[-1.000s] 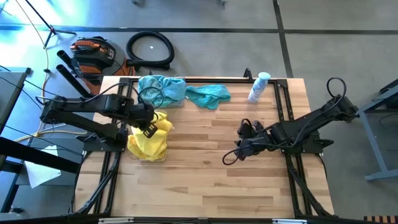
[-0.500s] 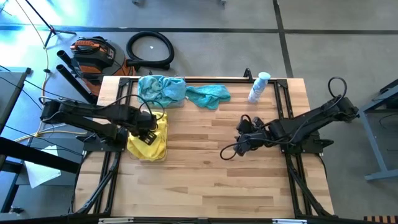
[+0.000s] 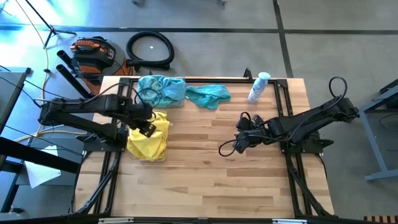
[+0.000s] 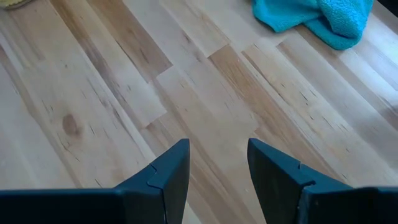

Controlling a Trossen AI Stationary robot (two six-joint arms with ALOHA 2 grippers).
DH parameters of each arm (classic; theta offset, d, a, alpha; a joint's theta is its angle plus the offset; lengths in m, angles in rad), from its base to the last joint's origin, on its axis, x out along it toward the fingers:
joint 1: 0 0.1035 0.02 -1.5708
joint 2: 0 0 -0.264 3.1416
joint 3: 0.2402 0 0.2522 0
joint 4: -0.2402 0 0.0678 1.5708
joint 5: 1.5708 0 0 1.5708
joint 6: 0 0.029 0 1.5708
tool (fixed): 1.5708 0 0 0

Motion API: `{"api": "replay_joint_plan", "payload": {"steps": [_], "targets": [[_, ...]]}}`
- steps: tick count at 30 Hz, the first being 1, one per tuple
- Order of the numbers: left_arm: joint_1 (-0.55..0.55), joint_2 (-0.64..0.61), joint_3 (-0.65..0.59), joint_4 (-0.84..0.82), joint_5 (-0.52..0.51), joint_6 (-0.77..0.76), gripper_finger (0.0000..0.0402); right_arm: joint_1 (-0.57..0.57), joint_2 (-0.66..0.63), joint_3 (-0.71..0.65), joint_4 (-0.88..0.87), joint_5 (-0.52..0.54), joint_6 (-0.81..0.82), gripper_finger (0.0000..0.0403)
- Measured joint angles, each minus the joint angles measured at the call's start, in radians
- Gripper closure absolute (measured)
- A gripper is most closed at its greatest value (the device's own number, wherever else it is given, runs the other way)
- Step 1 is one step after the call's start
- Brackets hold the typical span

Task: Sort microfiber towel by color & place in baskets
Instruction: Put the yellow towel into the bottom transparent bin

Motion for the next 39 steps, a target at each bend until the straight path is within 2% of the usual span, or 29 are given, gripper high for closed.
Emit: {"api": "replay_joint_plan", "payload": {"steps": [6,12,16,18,21,26,29,34,39], "targets": [[-0.047,-0.005,0.097,0.004,-0.008,-0.005,0.0241,0.0,0.0,0.0,0.0,0.0,0.0,0.0247],[-0.201,0.012,0.082,0.022,-0.01,-0.209,0.0241,0.0,0.0,0.0,0.0,-0.001,0.002,0.0247],[-0.277,0.043,-0.004,0.026,-0.097,-0.312,0.0241,0.0,0.001,0.0,0.0,0.0,0.002,0.0247],[-0.283,0.061,-0.073,0.039,-0.102,-0.323,0.0241,0.0,0.001,0.0,0.0,0.0,0.002,0.0247],[-0.272,0.072,-0.198,0.148,-0.088,-0.324,0.0241,0.0,0.001,0.0,0.002,0.0,0.002,0.0247],[-0.248,0.073,-0.418,0.425,-0.013,-0.366,0.0241,0.0,0.001,0.0,0.001,0.0,0.002,0.0247],[-0.236,0.07,-0.483,0.496,0.027,-0.431,0.0241,-0.001,0.001,0.0,0.001,0.0,0.002,0.0247],[-0.237,0.063,-0.463,0.476,0.033,-0.454,0.0241,-0.001,0.001,0.0,0.0,0.001,-0.004,0.0247],[-0.237,0.057,-0.358,0.364,0.026,-0.464,0.0241,-0.001,0.001,0.0,-0.001,0.001,-0.005,0.0247]]}}
